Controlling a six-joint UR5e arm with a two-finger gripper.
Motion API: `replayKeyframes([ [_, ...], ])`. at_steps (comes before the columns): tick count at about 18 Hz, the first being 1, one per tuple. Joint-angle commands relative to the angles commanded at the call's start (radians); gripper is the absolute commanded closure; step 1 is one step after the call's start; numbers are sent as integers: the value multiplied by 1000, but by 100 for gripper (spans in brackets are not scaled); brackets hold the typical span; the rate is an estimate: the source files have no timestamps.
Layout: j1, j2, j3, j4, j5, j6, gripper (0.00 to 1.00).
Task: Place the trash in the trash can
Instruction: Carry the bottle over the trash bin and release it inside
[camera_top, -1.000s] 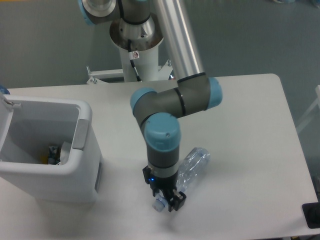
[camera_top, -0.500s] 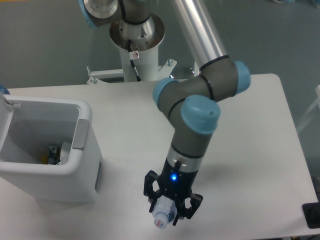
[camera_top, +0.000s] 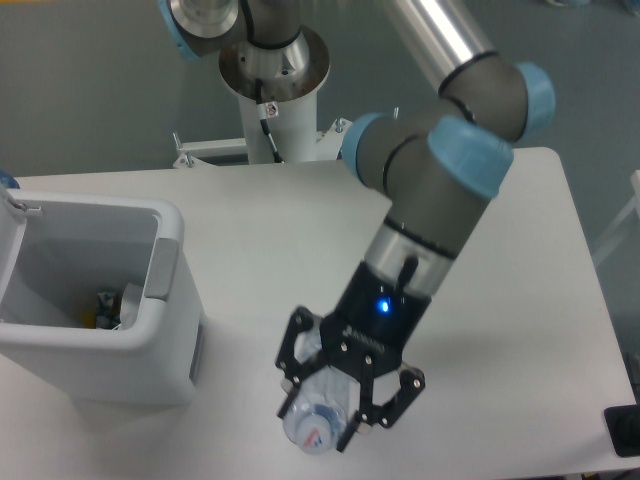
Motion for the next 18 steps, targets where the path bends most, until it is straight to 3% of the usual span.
replayKeyframes([
  [8,-57,45,17,0,-258,-18,63],
  [13,-147,63,2,2,-293,-17,61],
  [18,-204,63,-67,3,-290,8,55],
])
